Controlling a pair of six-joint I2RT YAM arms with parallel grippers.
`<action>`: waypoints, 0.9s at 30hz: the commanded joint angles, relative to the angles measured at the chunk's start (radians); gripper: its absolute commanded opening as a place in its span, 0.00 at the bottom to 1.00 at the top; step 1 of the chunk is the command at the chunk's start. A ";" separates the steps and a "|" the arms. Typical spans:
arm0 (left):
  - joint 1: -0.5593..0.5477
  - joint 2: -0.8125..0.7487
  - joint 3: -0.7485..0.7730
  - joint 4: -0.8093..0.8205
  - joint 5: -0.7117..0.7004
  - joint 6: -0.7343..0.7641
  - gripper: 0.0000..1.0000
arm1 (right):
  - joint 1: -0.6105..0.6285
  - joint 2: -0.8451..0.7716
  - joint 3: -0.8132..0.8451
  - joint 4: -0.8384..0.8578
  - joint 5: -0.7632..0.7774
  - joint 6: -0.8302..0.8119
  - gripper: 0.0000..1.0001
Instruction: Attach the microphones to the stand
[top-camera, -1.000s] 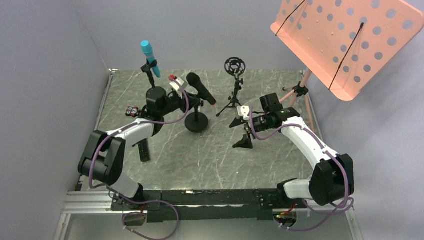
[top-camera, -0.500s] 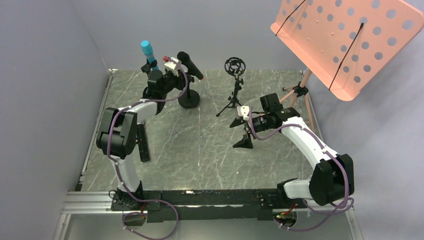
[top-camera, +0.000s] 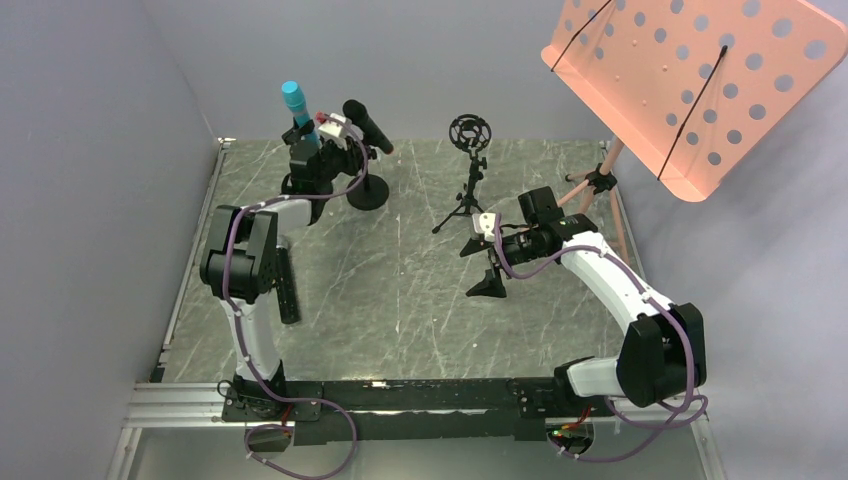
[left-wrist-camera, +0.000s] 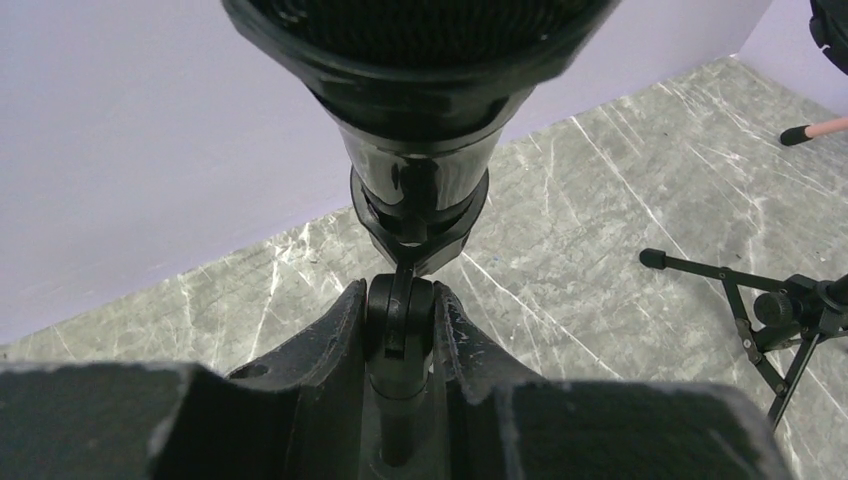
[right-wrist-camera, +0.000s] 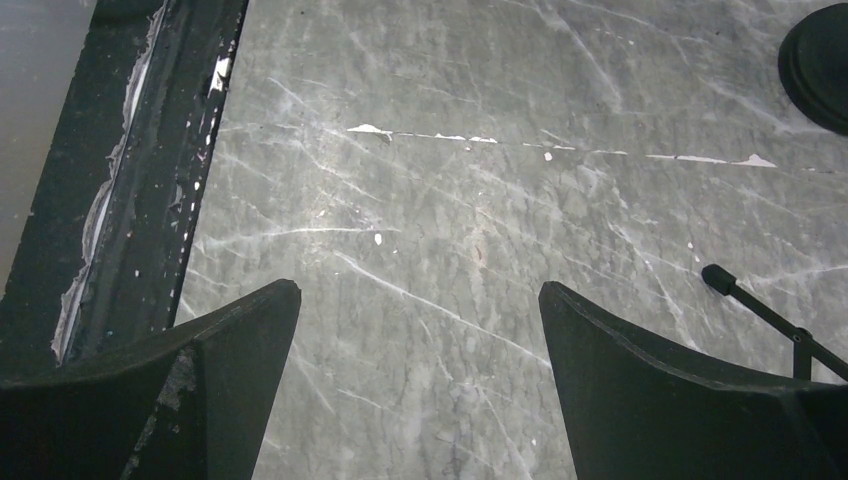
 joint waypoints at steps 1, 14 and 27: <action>0.004 -0.053 -0.047 0.200 0.025 -0.007 0.40 | -0.004 0.006 0.039 -0.013 -0.015 -0.037 0.96; 0.006 -0.289 -0.244 0.086 0.008 0.012 0.99 | -0.005 0.011 0.039 -0.010 -0.001 -0.033 0.96; 0.013 -0.871 -0.528 -0.401 -0.116 -0.079 0.99 | -0.065 -0.026 0.102 -0.001 -0.005 0.075 0.96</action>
